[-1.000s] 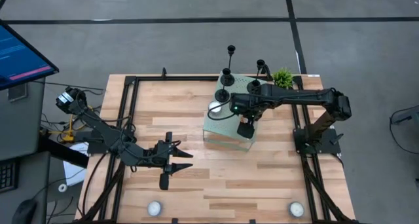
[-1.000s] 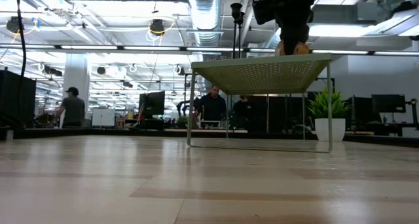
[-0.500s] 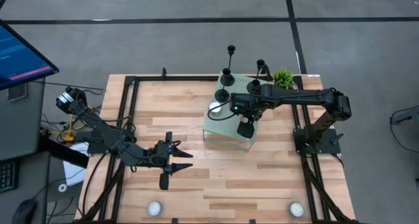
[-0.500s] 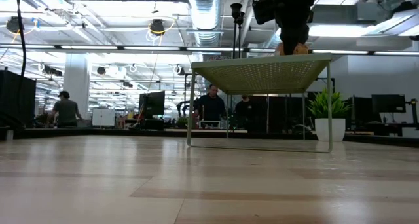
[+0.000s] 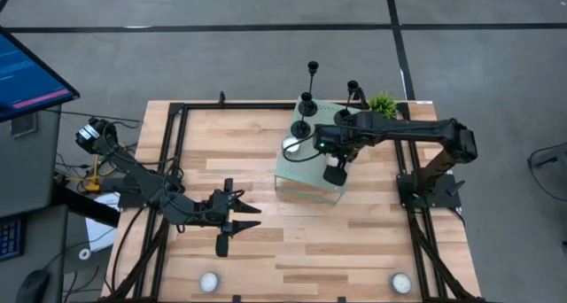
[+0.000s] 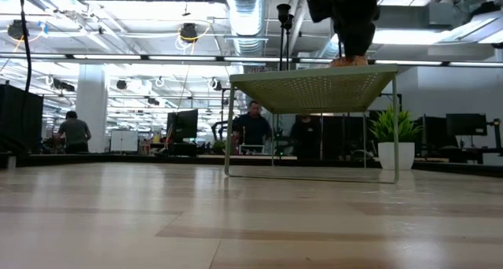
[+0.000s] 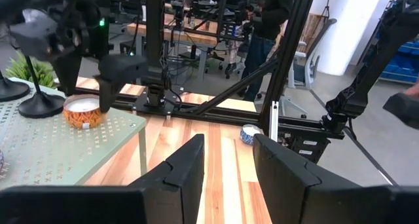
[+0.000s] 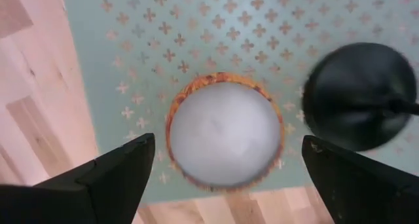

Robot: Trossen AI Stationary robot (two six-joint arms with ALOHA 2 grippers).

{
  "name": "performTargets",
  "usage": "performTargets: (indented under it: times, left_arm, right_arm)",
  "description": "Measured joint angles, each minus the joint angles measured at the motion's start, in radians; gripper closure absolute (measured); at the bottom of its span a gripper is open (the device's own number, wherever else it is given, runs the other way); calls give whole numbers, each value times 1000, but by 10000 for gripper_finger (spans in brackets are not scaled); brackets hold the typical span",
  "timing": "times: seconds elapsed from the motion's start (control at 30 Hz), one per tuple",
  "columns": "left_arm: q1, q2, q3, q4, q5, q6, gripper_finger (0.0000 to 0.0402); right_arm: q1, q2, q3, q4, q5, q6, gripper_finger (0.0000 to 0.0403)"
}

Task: Pick & Place candle stick holders
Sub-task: Put the orange patterned scented candle on the shelf

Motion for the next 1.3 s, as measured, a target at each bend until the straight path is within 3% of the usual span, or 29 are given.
performTargets:
  times: [0.13,0.37,0.43,0.5,0.57,0.77,0.9,1.07,1.2,1.3]
  left_arm:
    - [0,0,0,0,-22,-12,271]
    - [19,0,0,-1,-383,34,285]
    - [61,0,0,-1,-394,94,308]
    - [128,0,0,-1,-317,118,348]
    - [211,0,0,-1,-173,133,385]
    - [496,10,0,-23,315,131,398]
    - [644,8,0,-56,503,116,399]
    - [782,5,-2,-103,687,102,400]
    - [861,5,-45,-102,848,58,400]
    - [893,1,-88,-107,891,25,400]
  right_arm:
    - [15,1,65,-61,1,10,28]
    - [105,-64,163,-106,6,100,31]
    - [160,-114,163,-118,23,156,37]
    - [233,-168,163,-143,83,241,51]
    - [323,-219,163,-177,184,345,73]
    - [580,-310,109,-211,519,660,172]
    - [677,-314,-27,-181,683,828,268]
    - [691,-270,-241,-17,738,907,389]
    - [650,-238,-335,174,733,828,385]
    - [611,-225,-355,255,724,729,398]
